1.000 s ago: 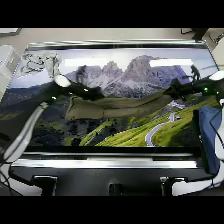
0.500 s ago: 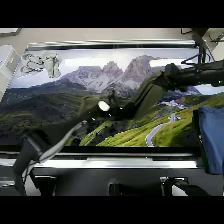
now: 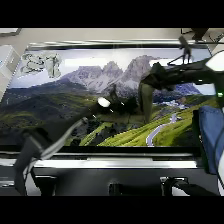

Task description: Fold the clothes and pants, and hang the long-sleeved shirts on hangers.

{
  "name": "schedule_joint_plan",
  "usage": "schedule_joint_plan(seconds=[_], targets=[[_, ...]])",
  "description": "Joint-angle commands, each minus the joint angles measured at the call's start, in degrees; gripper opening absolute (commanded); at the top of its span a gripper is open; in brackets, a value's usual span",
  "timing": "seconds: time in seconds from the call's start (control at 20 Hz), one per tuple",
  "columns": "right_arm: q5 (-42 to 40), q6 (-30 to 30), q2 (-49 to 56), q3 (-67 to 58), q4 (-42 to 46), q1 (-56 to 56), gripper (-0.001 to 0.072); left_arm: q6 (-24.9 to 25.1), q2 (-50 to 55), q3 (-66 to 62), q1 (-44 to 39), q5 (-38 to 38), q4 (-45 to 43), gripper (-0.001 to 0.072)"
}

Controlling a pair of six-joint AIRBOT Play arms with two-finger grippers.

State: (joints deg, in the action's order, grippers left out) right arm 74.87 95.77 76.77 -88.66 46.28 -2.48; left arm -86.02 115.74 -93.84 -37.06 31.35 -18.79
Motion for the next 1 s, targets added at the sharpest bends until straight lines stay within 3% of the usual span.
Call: schedule_joint_plan(seconds=[0.0,0.15,0.3,0.45,0.5,0.55,0.8,0.95], targets=[[-5.68,-3.74,6.62,-0.02,-7.89,-4.52,0.0038,-2.14,-7.96,-0.24,12.7,15.63,-28.15,0.0013],[-14.29,-3.65,12.15,-0.02,-10.6,-11.8,0.0038,-2.69,-19.08,-0.24,24.24,25.83,-42.97,0.0014],[-24.65,-2.97,19.37,-0.02,-13.64,-19.21,0.0038,-0.74,-29.09,-0.24,32.15,30.82,-45.57,0.0015],[-31.28,-2.64,27.1,-0.02,-19.1,-25.29,0.0043,-0.74,-37.4,-0.24,34.73,31.26,-45.72,0.0016],[-31.54,-1.42,29.59,-0.02,-20.68,-26.75,0.0267,-0.52,-39.36,-0.24,34.69,31.28,-45.9,0.0016],[-31.54,-0.42,31.45,-0.02,-21.31,-27.61,0.0713,-0.28,-41.0,-0.24,34.4,31.32,-45.88,0.0016],[-27.76,-6.08,25.97,-0.68,-20.04,-17.46,0.0716,0.76,-44.06,-0.24,34.05,34.47,-46.03,0.0017],[-14.8,-2.27,19.65,-0.66,-2.27,-2.62,0.0708,1.84,-44.06,-0.24,34.05,35.12,-46.01,0.0018]])
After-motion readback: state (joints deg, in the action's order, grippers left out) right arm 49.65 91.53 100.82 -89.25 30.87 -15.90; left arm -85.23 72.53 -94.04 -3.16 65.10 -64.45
